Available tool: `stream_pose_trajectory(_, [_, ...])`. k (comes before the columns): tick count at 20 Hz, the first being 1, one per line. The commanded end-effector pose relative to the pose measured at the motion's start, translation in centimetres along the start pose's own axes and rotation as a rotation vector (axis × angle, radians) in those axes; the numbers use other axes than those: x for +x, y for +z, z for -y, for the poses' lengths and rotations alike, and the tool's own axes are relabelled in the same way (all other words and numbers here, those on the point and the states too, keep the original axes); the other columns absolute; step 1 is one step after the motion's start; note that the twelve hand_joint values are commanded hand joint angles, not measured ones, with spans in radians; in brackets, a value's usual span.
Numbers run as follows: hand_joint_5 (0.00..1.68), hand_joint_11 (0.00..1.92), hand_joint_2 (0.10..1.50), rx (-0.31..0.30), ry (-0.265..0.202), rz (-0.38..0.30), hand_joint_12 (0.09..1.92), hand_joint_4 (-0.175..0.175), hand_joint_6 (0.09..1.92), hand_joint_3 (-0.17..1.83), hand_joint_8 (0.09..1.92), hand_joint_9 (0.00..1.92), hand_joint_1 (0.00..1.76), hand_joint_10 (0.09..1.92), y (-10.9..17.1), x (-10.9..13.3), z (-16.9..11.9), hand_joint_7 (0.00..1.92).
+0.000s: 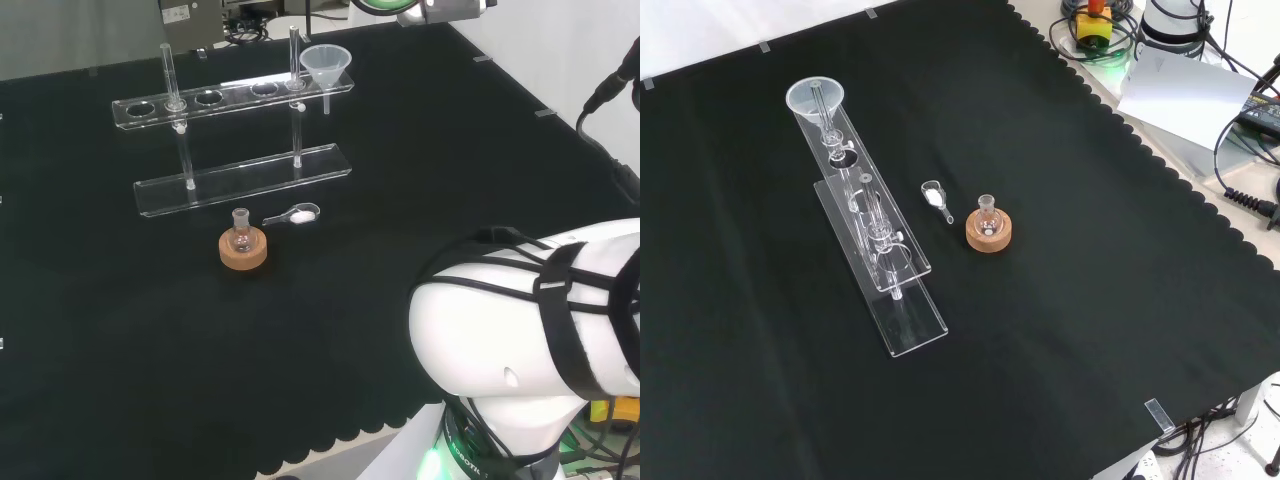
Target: Pick up the funnel from the transparent funnel stand.
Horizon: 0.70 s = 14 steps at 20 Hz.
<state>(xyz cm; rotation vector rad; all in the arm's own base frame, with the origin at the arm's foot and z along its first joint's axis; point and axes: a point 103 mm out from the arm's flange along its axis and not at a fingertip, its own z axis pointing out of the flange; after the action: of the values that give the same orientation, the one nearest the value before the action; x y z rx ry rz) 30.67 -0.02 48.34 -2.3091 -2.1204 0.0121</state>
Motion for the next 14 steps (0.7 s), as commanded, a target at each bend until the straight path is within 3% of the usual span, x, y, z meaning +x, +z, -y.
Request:
stream_pose_trajectory(1, [0.12, 0.05, 1.13, -0.009, -0.001, 0.007, 1.27, -0.012, 0.17, 0.56, 0.34, 0.10, 0.00, 0.61, 0.0, -0.1, 0.0, 0.01])
stream_pose_trajectory(4, [0.16, 0.01, 1.19, -0.012, -0.002, -0.008, 1.34, -0.013, 0.09, 0.44, 0.35, 0.10, 0.00, 0.60, 0.1, -0.6, -0.1, 0.00])
stream_pose_trajectory(14, [0.17, 0.01, 1.21, 0.017, 0.032, -0.001, 1.34, -0.014, 0.09, 0.42, 0.35, 0.10, 0.00, 0.60, 1.1, -1.5, -1.9, 0.00])
